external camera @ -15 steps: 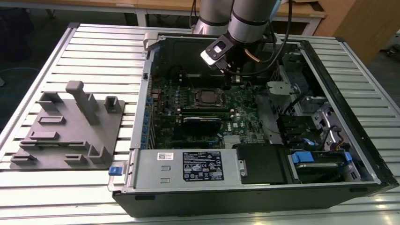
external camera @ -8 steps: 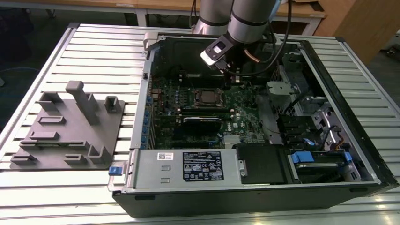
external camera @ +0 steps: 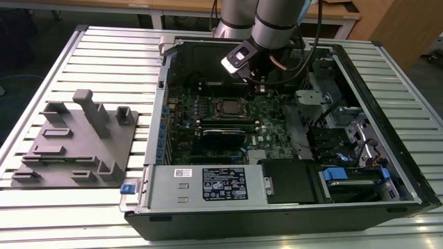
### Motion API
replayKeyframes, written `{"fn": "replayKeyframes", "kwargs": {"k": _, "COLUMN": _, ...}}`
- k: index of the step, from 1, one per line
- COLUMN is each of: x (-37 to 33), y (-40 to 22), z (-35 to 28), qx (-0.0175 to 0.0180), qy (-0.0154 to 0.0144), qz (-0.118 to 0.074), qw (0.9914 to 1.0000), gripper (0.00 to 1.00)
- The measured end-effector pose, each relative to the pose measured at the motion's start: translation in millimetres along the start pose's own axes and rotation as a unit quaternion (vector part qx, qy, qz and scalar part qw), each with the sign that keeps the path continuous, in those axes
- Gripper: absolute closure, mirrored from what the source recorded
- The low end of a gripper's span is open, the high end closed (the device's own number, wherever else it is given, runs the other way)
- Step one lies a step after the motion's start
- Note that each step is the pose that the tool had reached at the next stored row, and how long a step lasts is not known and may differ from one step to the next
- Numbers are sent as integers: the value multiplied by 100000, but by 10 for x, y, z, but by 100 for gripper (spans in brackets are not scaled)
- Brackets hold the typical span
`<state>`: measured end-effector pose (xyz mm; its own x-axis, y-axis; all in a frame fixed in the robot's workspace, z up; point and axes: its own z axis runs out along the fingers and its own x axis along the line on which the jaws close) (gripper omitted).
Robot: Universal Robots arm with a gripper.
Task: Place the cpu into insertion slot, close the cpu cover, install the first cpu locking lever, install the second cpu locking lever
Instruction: 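Close the cpu cover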
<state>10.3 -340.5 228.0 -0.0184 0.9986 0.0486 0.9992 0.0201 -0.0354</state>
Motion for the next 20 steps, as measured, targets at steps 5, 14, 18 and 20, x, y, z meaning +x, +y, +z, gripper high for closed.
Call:
{"fn": "replayKeyframes", "kwargs": {"k": 5, "x": -3, "y": -8, "z": 3, "qx": 0, "qy": 2, "qz": 1, "qw": 100000, "gripper": 89}}
{"fn": "replayKeyframes", "kwargs": {"k": 14, "x": -3, "y": -26, "z": 5, "qx": 2, "qy": -4, "qz": 0, "qw": 100000, "gripper": 89}}
{"fn": "replayKeyframes", "kwargs": {"k": 18, "x": -2, "y": -47, "z": 6, "qx": 2, "qy": -2, "qz": 0, "qw": 100000, "gripper": 89}}
{"fn": "replayKeyframes", "kwargs": {"k": 20, "x": -2, "y": -57, "z": 7, "qx": 4, "qy": -4, "qz": -1, "qw": 100000, "gripper": 89}}
